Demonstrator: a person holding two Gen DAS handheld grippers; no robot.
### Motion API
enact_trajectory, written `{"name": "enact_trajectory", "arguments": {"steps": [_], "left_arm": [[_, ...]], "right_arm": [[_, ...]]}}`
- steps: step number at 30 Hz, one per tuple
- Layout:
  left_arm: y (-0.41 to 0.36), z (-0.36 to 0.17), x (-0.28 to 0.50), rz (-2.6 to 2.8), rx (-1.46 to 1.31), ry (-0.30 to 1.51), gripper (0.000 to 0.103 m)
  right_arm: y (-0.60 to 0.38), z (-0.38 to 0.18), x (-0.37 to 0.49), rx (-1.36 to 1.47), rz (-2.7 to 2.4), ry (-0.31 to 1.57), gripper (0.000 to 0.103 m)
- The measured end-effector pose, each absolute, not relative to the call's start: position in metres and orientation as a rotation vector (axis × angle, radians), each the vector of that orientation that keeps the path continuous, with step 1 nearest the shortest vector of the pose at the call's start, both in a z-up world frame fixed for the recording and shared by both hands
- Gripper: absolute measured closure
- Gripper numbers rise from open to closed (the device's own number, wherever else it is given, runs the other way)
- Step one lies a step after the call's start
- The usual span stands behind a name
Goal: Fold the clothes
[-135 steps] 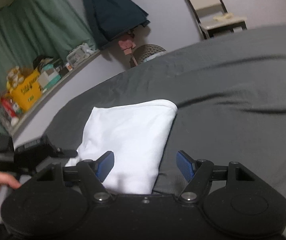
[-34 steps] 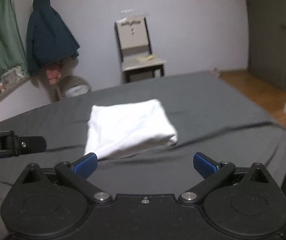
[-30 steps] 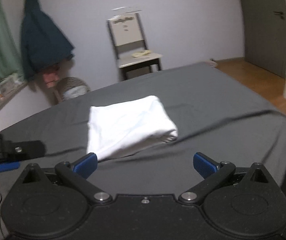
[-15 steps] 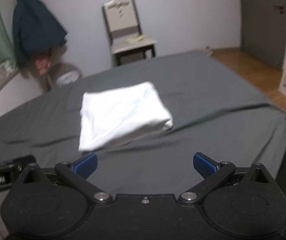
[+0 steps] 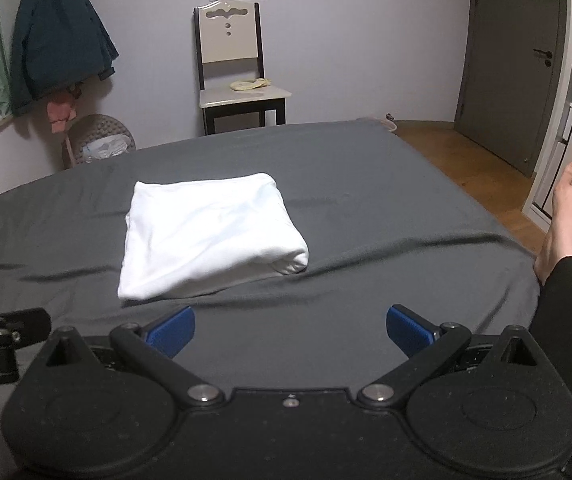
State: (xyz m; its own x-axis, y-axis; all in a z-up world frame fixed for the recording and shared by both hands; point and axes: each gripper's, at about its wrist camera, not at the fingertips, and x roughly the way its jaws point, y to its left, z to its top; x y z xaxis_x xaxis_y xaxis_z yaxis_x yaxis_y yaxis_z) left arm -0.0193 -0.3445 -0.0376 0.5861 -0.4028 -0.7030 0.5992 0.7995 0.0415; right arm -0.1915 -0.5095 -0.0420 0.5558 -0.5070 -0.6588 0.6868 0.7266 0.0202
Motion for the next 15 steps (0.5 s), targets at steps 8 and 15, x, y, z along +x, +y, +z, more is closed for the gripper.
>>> {"name": "enact_trajectory", "arguments": {"steps": [8, 15], "left_arm": [[-0.346, -0.0382, -0.0219, -0.601, 0.304, 0.751, 0.003], [-0.3438, -0.0412, -0.0181, -0.592, 0.281, 0.773, 0.003]], "right_arm": [[-0.5073, -0.0407, -0.1914, 0.269, -0.692, 0.672, 0.0], [-0.5028, -0.0413, -0.1896, 0.238, -0.682, 0.677, 0.0]]}}
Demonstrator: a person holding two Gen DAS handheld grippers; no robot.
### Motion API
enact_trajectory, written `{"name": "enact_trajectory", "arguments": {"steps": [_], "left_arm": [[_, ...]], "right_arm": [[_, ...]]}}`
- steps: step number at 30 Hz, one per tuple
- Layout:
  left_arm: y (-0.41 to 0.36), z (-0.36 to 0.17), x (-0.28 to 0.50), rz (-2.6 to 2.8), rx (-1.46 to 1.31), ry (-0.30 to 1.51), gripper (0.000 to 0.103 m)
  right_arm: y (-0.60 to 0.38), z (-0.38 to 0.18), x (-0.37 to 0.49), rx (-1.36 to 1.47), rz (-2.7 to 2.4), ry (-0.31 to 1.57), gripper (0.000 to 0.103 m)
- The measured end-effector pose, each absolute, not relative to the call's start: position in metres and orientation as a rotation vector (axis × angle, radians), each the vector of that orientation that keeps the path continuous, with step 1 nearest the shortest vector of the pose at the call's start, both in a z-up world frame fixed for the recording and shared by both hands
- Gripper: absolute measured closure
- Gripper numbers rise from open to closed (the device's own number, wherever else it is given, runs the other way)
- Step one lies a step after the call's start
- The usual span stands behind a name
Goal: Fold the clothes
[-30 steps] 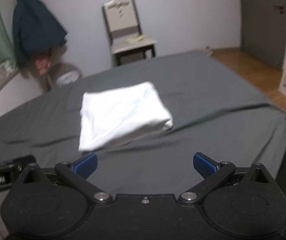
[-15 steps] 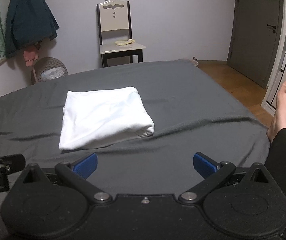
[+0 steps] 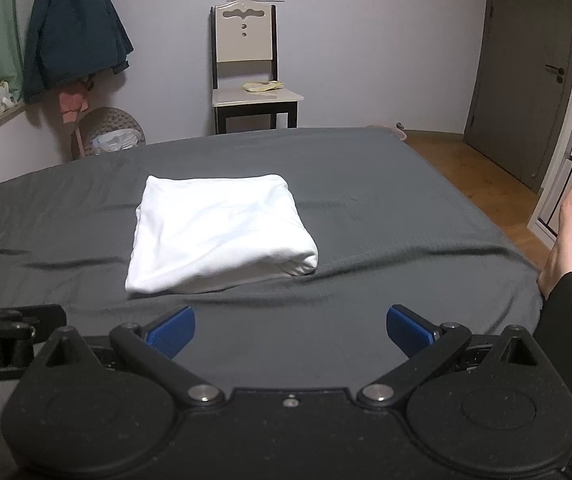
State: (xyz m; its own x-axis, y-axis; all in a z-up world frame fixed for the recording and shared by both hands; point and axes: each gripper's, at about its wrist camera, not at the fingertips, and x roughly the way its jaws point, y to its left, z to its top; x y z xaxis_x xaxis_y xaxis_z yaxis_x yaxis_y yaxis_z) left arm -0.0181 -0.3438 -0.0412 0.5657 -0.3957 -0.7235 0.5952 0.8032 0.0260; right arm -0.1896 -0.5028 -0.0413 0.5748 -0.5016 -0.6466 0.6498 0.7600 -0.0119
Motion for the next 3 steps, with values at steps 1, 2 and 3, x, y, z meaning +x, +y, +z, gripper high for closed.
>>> {"name": "enact_trajectory", "arguments": {"steps": [1, 2, 3], "left_arm": [[-0.3439, -0.0419, -0.0178, -0.589, 0.282, 0.773, 0.003], [-0.344, -0.0426, -0.0176, -0.588, 0.282, 0.774, 0.003], [-0.3443, -0.0433, -0.0175, -0.592, 0.284, 0.777, 0.003]], "right_arm": [[-0.503, -0.0412, -0.1898, 0.239, -0.679, 0.677, 0.0], [-0.5034, -0.0412, -0.1901, 0.24, -0.679, 0.676, 0.0], [-0.5038, -0.0414, -0.1903, 0.241, -0.679, 0.676, 0.0]]}}
